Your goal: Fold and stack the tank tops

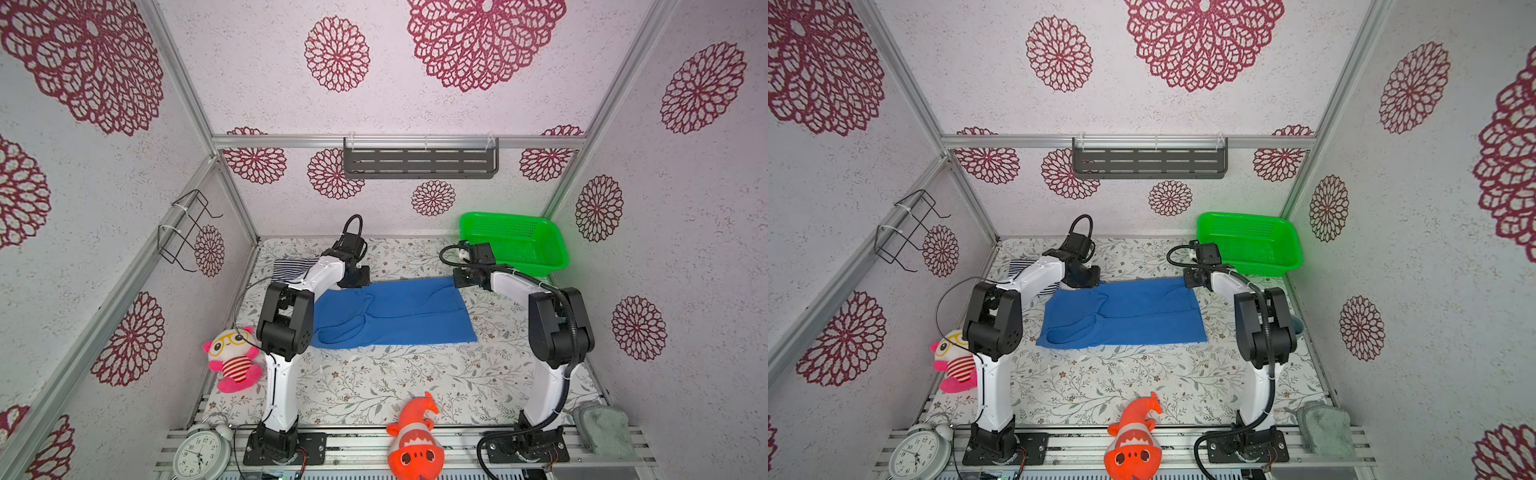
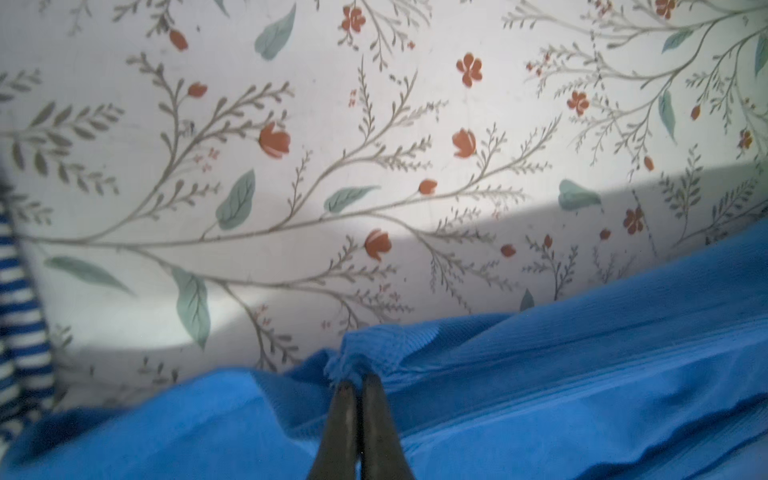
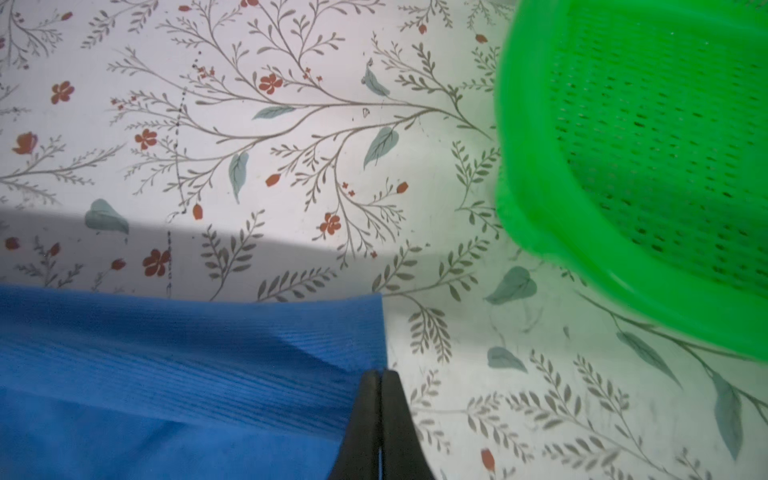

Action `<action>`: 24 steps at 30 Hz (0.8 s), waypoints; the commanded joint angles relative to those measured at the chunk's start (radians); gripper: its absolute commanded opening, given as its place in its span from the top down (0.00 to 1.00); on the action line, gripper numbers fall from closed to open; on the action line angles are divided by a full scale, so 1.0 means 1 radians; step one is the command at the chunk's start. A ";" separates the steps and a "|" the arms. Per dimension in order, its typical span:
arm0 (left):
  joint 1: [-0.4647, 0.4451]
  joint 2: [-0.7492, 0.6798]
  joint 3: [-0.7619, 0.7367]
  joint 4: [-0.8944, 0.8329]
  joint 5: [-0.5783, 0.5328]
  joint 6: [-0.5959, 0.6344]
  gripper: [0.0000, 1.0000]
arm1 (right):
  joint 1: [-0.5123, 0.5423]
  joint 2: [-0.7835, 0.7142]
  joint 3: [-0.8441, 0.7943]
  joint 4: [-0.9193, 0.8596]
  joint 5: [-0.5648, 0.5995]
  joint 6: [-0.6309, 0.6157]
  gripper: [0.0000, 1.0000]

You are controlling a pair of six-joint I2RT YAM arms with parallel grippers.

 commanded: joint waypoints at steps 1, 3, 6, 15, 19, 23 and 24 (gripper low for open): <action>-0.038 -0.113 -0.106 0.096 -0.100 -0.047 1.00 | -0.011 -0.110 -0.064 0.068 0.011 -0.002 1.00; -0.061 -0.170 -0.176 0.124 -0.130 -0.073 1.00 | -0.010 -0.154 -0.126 0.082 0.017 0.007 1.00; -0.109 -0.228 -0.280 0.162 -0.177 -0.122 1.00 | -0.011 -0.218 -0.206 0.088 0.033 0.022 1.00; -0.215 -0.325 -0.555 0.250 -0.284 -0.340 1.00 | -0.010 -0.398 -0.486 0.118 0.014 0.168 1.00; -0.225 -0.389 -0.590 0.209 -0.371 -0.365 0.62 | -0.010 -0.462 -0.566 0.112 0.007 0.217 0.95; -0.220 -0.512 -0.551 0.122 -0.406 -0.315 0.35 | -0.019 -0.505 -0.533 0.037 0.053 0.220 0.73; -0.215 -0.528 -0.520 0.082 -0.413 -0.300 0.33 | -0.020 -0.508 -0.510 0.013 0.065 0.224 0.71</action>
